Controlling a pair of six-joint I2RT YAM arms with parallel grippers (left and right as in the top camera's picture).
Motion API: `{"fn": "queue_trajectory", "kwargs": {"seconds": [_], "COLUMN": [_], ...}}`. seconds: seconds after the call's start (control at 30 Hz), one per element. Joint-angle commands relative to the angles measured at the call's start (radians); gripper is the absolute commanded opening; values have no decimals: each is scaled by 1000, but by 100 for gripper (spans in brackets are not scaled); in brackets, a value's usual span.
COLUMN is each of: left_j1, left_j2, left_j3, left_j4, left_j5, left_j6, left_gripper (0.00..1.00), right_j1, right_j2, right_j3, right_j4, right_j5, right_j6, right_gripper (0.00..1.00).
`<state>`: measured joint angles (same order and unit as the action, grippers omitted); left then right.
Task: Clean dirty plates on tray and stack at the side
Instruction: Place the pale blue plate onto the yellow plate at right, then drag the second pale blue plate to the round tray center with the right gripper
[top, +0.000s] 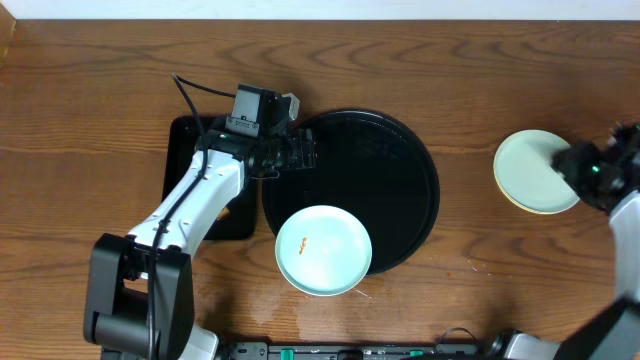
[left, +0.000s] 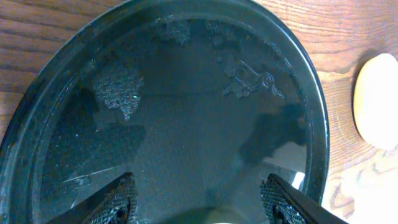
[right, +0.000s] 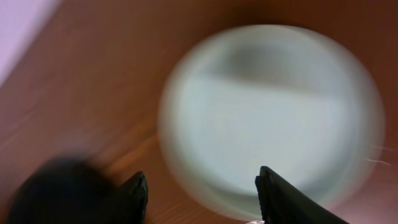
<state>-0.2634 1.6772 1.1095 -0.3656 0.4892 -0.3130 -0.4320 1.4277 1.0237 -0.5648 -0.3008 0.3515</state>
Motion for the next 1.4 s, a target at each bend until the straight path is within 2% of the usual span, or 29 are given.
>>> {"fn": "queue_trajectory", "kwargs": {"seconds": [0.0,0.17,0.3,0.4,0.57,0.63,0.8,0.97,1.07,1.2,1.37], "left_j1": [15,50,73,75,75,75,75,75,75,75,75], "left_j2": [-43,-130,-200,-237,-246,-246,-246,-246,-246,-246,-246], "left_j3": [8,8,8,8,7,7,7,7,7,7,7], "left_j4": [-2,-61,-161,-236,-298,-303,-303,-303,-304,-304,-304], "left_j5": [-12,-33,-159,-268,-335,-335,-352,-352,-352,-352,-354], "left_j6": [14,14,15,44,58,58,58,58,58,58,58], "left_gripper": [67,66,67,67,67,67,67,67,67,67,68], "right_j1": [168,476,698,825,956,981,999,969,944,922,908], "right_j2": [-95,-81,6,101,259,306,353,331,324,325,325], "right_j3": [3,3,3,3,3,3,3,19,30,28,28], "right_j4": [-22,-92,-166,-219,-237,-235,-231,-181,-111,32,214], "right_j5": [-128,-114,-87,-66,-62,-63,-60,130,245,356,409], "right_j6": [-125,-221,-341,-406,-402,-381,-357,-266,-266,-414,-514], "right_gripper": [53,46,48,54,54,50,21,2,1,1,1]}}
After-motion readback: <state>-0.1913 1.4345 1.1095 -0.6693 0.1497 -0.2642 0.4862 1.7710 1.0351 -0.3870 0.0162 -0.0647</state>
